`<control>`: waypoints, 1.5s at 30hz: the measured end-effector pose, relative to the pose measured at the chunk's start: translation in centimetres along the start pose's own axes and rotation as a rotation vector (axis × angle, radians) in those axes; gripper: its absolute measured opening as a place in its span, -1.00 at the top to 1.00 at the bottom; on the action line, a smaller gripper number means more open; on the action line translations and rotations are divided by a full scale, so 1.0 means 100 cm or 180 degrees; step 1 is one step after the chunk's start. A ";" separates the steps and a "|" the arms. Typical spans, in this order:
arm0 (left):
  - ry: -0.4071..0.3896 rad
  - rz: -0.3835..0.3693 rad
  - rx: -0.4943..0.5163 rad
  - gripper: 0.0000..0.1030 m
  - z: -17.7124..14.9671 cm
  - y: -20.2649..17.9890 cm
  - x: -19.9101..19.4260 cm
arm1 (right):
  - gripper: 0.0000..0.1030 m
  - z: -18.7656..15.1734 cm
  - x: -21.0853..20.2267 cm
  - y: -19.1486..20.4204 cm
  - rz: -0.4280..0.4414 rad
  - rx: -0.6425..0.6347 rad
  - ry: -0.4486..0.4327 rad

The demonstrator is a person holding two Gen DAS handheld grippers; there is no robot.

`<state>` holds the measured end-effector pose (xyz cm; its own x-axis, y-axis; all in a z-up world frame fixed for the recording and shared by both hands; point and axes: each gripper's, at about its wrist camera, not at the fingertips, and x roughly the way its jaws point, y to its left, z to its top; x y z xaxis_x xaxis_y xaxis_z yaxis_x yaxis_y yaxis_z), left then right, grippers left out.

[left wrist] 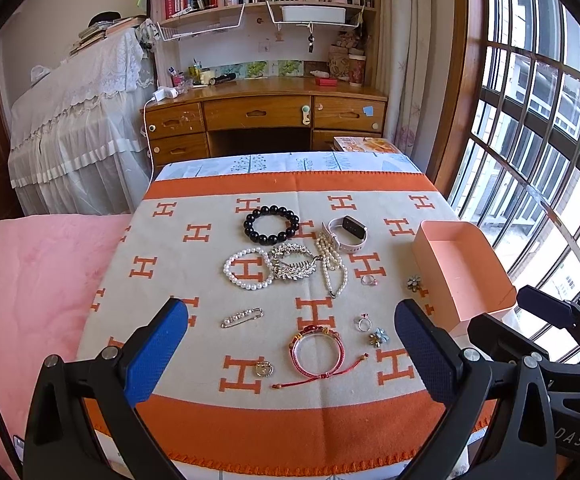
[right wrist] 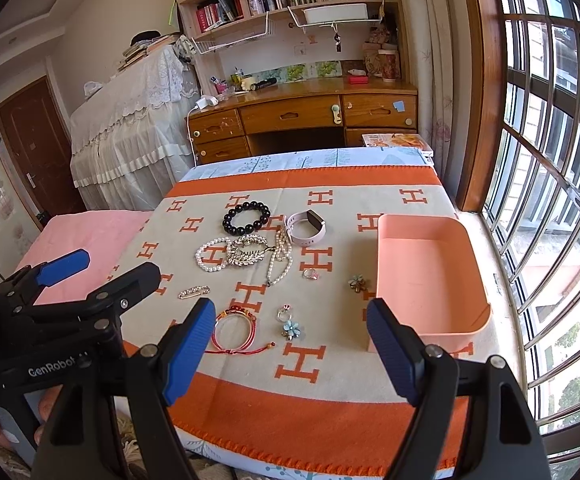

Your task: Organize jewelry

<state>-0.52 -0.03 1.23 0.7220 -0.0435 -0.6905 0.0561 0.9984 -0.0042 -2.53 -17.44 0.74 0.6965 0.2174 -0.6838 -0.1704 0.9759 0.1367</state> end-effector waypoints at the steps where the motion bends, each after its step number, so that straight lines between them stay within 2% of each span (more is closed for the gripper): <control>1: -0.0004 0.0005 0.0001 -0.98 0.000 0.000 -0.001 | -0.53 0.000 0.000 0.001 -0.0001 -0.0002 0.0000; 39: -0.0051 0.0097 0.0038 -0.98 0.002 0.003 -0.009 | -0.53 0.001 -0.003 -0.002 0.0036 0.0020 -0.0011; 45: -0.0060 0.0108 0.0048 -0.98 0.001 0.004 -0.009 | -0.53 0.004 -0.004 0.009 0.0047 0.0013 0.0009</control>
<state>-1.14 0.42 1.93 0.7366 -0.0103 -0.6762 0.0416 0.9987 0.0302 -2.73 -16.65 1.42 0.6919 0.2318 -0.6838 -0.1778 0.9726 0.1499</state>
